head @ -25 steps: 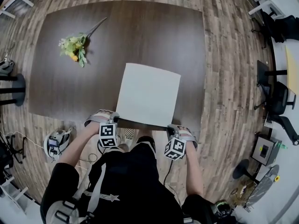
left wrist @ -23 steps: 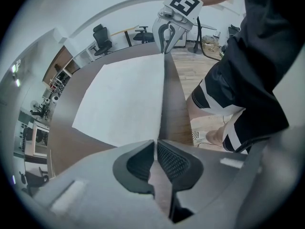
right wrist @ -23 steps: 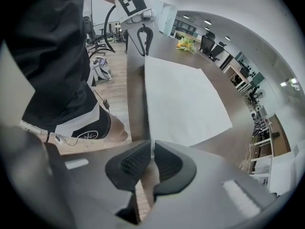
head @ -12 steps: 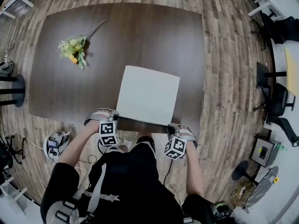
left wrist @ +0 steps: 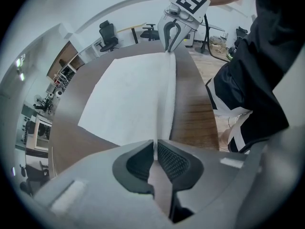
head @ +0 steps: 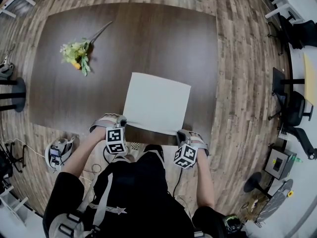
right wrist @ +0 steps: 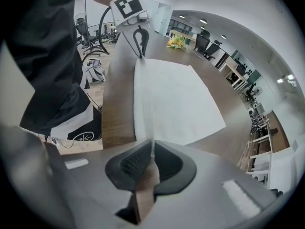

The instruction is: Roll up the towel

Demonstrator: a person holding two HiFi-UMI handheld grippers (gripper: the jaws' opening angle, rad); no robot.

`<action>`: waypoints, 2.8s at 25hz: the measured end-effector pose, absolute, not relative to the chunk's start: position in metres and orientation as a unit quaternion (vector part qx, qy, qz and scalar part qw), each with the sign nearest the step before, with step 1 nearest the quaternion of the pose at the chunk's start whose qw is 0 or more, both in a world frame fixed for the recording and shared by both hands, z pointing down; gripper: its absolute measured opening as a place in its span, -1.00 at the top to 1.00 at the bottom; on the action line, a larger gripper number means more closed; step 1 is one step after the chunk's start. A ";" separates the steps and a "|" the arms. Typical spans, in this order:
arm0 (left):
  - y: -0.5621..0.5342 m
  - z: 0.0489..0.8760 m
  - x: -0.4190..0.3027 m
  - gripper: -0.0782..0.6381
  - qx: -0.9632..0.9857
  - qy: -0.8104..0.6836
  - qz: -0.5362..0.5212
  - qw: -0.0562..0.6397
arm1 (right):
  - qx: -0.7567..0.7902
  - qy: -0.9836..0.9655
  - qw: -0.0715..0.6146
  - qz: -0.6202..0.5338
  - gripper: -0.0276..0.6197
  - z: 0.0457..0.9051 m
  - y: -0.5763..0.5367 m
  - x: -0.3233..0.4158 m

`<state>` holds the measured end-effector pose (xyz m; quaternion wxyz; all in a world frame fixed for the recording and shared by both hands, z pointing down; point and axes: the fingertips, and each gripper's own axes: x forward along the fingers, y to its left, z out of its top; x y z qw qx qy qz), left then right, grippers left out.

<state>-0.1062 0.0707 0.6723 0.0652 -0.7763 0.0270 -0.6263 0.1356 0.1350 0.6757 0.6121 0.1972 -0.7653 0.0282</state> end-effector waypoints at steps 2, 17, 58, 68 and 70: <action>0.068 0.676 -0.107 0.67 -0.775 0.033 -0.628 0.065 | 0.207 -0.764 0.610 0.030 0.82 0.677 0.130 0.137; 0.056 0.665 -0.107 0.26 -0.777 0.075 -0.621 0.075 | 0.264 -0.756 0.599 0.016 0.44 0.660 0.117 0.149; 0.087 0.676 -0.100 0.68 -0.761 0.050 -0.640 0.093 | 0.202 -0.763 0.613 -0.012 0.82 0.679 0.147 0.129; 0.137 0.672 -0.120 0.69 -0.763 0.014 -0.644 0.061 | 0.170 -0.773 0.609 0.049 0.83 0.673 0.200 0.111; 0.151 0.672 -0.124 0.69 -0.763 -0.002 -0.645 0.049 | 0.160 -0.776 0.607 0.067 0.83 0.673 0.214 0.106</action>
